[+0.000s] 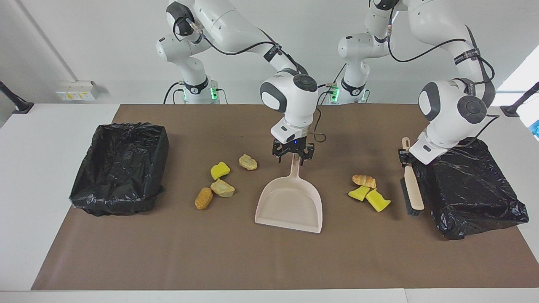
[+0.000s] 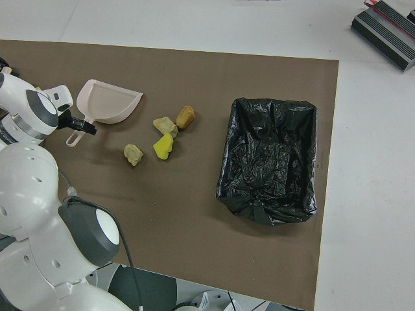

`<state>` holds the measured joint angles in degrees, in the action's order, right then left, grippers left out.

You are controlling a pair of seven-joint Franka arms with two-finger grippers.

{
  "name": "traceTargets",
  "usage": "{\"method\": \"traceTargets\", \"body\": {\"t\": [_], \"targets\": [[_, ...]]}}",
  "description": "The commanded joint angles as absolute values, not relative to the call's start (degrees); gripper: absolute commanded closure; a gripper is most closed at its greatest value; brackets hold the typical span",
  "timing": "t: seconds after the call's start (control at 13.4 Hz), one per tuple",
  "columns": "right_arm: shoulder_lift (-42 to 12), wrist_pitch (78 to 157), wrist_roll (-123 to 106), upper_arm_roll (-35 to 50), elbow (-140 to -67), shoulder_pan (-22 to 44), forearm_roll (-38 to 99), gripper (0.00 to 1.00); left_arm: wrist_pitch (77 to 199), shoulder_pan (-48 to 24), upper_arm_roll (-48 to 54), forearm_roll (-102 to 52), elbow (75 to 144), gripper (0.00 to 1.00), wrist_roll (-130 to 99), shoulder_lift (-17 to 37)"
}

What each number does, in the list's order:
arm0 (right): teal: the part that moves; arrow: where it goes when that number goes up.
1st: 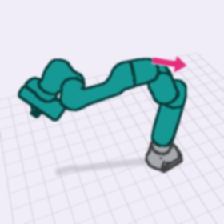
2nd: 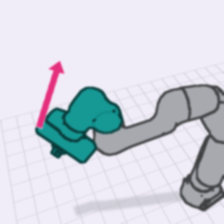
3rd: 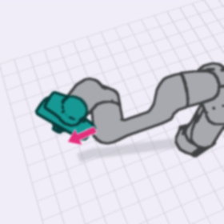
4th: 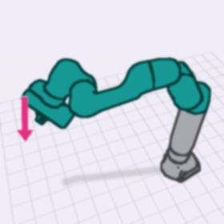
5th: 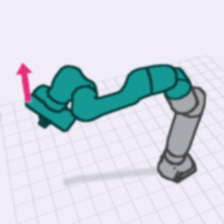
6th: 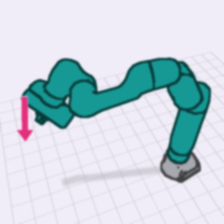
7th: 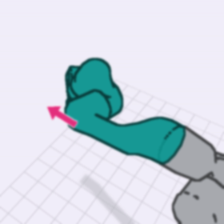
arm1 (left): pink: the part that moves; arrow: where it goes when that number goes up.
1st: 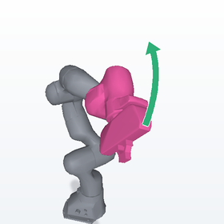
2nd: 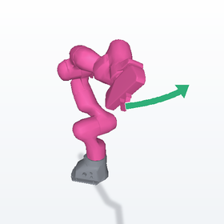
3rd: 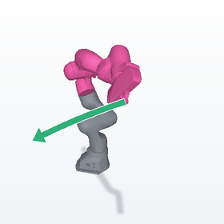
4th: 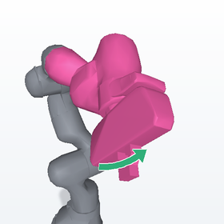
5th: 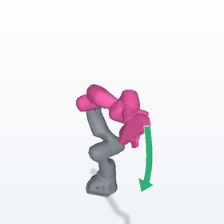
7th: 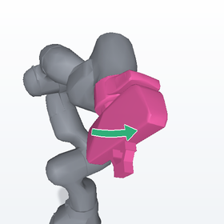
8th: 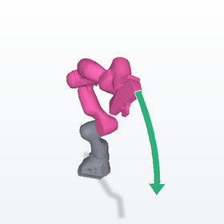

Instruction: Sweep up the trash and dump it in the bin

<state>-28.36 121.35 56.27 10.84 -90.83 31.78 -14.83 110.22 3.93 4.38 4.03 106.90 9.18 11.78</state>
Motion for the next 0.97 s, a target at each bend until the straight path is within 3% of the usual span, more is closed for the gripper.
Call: {"method": "traceTargets", "body": {"t": [0.0, 0.22, 0.6, 0.89], "targets": [[-26.3, 121.9, 56.4, 11.6, -93.7, 31.2, -15.1, 0.3, 109.2, 3.3, 4.0, 5.2, 106.6, 1.0, 9.2, 11.3], [-25.8, 121.8, 55.6, 11.6, -94.3, 31.2, -14.9, 0.31, 108.8, 3.3, 4.0, 5.2, 106.6, 1.0, 9.3, 11.2], [-25.6, 120.6, 51.6, 11.6, -94.2, 31.3, -15.0, 0.97, 108.7, 3.3, 4.0, 5.2, 106.6, 1.0, 9.2, 11.2], [-24.4, 120.1, 48.3, 11.7, -94.0, 31.7, -15.3, 1.0, 109.9, 3.2, 4.0, 5.2, 106.2, 1.0, 9.1, 11.4]]}}
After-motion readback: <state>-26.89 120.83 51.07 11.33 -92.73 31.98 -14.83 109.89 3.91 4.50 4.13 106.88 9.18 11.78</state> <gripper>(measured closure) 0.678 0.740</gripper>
